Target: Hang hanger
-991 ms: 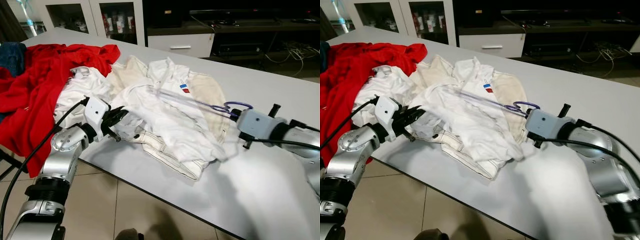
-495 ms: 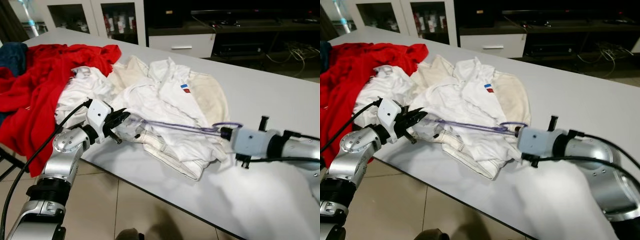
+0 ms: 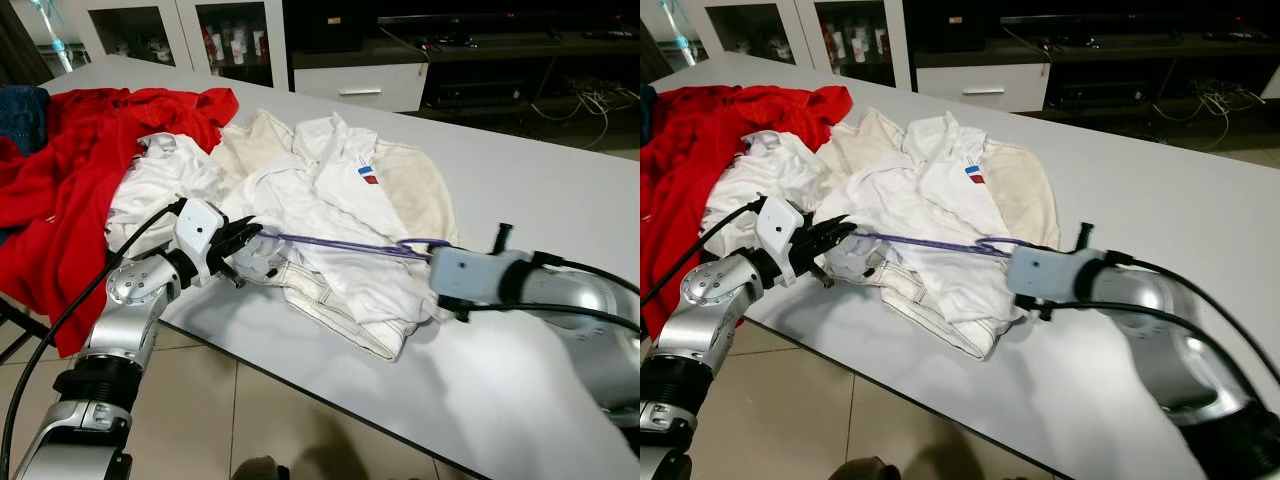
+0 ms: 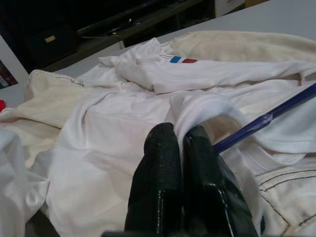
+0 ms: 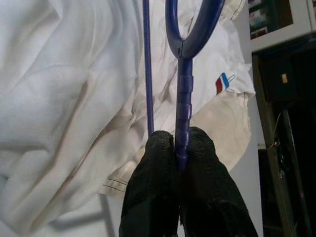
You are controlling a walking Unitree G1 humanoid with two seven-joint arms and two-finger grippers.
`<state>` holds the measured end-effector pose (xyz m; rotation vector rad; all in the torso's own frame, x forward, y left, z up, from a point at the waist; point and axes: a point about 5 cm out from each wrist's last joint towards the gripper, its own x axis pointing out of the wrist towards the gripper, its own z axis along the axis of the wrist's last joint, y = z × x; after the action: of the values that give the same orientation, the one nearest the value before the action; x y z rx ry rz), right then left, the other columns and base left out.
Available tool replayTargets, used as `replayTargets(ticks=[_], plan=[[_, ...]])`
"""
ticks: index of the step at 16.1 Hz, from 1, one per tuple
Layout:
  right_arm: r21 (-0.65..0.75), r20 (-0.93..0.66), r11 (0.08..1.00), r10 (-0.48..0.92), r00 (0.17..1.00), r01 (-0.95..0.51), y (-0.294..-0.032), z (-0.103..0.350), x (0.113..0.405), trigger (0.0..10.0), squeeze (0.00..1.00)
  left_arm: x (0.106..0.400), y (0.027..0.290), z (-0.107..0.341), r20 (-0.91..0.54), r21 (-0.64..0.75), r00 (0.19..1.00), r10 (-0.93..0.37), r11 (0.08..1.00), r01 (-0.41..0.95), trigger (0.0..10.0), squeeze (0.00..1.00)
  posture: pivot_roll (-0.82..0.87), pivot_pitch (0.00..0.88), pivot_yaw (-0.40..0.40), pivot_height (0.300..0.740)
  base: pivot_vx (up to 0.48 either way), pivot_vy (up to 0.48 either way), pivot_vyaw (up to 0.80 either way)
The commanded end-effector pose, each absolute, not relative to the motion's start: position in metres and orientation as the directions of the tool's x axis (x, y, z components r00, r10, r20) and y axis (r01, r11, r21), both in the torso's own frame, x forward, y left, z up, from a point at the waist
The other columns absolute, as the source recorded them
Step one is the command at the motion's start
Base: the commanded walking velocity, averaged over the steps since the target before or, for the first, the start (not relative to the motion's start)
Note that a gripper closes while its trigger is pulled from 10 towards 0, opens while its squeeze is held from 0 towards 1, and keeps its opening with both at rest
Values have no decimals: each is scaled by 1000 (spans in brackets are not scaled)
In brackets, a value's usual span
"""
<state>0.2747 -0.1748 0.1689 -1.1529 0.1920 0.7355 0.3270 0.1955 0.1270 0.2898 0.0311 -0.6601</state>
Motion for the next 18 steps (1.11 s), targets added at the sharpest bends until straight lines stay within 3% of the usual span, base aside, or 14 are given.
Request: replayTargets(ticks=[1,5,10,18], plan=[[-768,-503,194,406,763,-610,-174,169,278,10000,0,329,193,132,-117,277,781,-614,735,619,10000,0,140,25,63,740,0,0,0],[-757,-560,160,340,755,-634,-183,160,277,10000,0,328,193,133,-113,283,779,-617,731,620,10000,0,140,25,63,740,0,0,0],[-774,-556,201,240,796,-601,-187,155,284,10000,0,330,190,137,-106,300,769,-631,717,629,10000,0,133,24,70,740,0,0,0],[-897,-319,292,90,943,-331,-206,192,307,10000,0,330,189,138,-108,312,760,-641,704,638,10000,0,133,17,77,740,0,0,0]])
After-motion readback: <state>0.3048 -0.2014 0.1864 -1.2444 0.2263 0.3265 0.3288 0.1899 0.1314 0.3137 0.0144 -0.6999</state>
